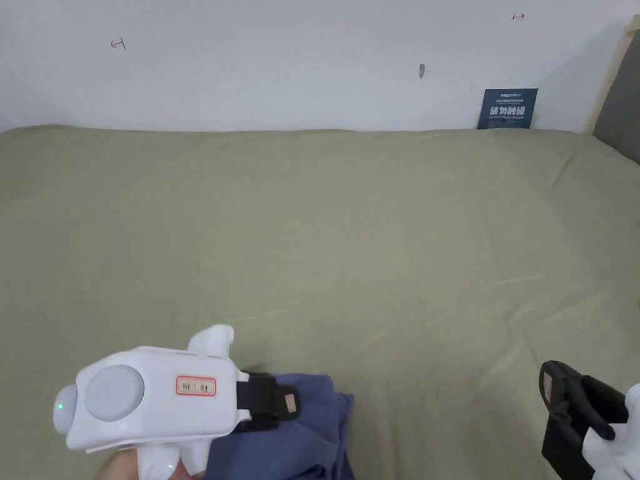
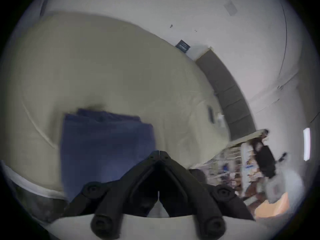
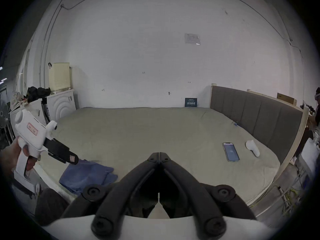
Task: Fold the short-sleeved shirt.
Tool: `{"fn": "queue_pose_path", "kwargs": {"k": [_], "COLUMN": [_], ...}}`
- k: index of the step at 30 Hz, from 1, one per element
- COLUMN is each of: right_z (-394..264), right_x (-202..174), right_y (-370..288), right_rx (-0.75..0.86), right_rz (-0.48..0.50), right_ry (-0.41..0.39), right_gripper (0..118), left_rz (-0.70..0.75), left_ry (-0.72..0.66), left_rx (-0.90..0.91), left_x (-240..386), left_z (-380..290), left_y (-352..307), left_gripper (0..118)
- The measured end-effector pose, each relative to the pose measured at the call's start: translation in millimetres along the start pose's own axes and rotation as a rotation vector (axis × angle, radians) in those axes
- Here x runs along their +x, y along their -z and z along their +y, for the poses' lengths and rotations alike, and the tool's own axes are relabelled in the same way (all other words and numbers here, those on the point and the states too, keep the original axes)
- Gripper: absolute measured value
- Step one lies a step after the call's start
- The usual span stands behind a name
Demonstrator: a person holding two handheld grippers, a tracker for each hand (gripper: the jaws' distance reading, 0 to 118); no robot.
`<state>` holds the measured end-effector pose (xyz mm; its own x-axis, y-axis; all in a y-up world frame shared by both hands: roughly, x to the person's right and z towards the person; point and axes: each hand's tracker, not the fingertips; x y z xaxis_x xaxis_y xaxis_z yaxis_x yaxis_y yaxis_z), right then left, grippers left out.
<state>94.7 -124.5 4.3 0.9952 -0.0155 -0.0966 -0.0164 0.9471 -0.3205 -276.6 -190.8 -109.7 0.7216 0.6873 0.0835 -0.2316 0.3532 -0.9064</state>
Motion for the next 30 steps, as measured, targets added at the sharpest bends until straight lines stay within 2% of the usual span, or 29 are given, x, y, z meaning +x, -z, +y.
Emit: {"fn": "queue_pose_path", "kwargs": {"k": [4, 7, 9, 10, 13, 15, 19, 23, 24, 26, 29, 30], "right_z": [-4.2, -9.7, -14.8, -17.9, -24.9, -25.9, -28.2, -50.6, -59.1, -78.4, -111.6, -125.5], "right_x": [-4.6, -5.4, -5.5, -5.8, -14.8, -26.8, -62.9, -90.5, -95.4, -100.6, -97.2, -91.8], "right_y": [-0.7, -0.8, 0.2, 1.4, 11.6, 22.8, 64.8, 131.5, 150.1, 183.7, 226.9, 238.8], "right_rx": [-0.028, -0.063, -0.102, -0.123, -0.177, -0.203, -0.32, -0.474, -0.523, -0.6, -0.732, -0.764], "right_rz": [0.007, 0.01, 0.024, 0.035, 0.082, 0.163, 0.425, 0.712, 0.754, 0.816, 0.906, 0.897], "right_ry": [-0.005, -0.01, -0.001, -0.001, 0.009, 0.034, 0.145, 0.389, 0.448, 0.516, 0.59, 0.614], "right_gripper": [0, 0, 0, 0, 0, 0, 0, 0, 0, 0, 0, 0], "left_rz": [-0.077, 0.074, -0.096, -0.059, 0.02, 0.015, 0.059, 0.122, 0.141, 0.181, 0.187, 0.18], "left_ry": [-0.029, -0.071, -0.168, -0.176, -0.003, 0.037, 0.063, 0.057, 0.043, 0.009, -0.016, -0.026], "left_rx": [-0.105, -0.155, -0.12, -0.116, -0.107, -0.067, -0.01, 0.044, 0.054, 0.063, 0.047, 0.033], "left_x": [-26.6, -49.1, -53.9, -46.1, -27.7, -21.9, -26.1, -52.5, -62.6, -80.2, -106.7, -115.8], "left_z": [-22.4, -38.9, -38.0, -34.8, -27.6, -22.3, -9.3, 3.4, 7.0, 12.4, 18.2, 19.3], "left_y": [55.8, 98.4, 96.6, 91.1, 66.5, 39.9, -18.4, -62.6, -67.3, -74.2, -73.1, -71.6], "left_gripper": [0, 0, 0, 0, 0, 0, 0, 0, 0, 0, 0, 0]}}
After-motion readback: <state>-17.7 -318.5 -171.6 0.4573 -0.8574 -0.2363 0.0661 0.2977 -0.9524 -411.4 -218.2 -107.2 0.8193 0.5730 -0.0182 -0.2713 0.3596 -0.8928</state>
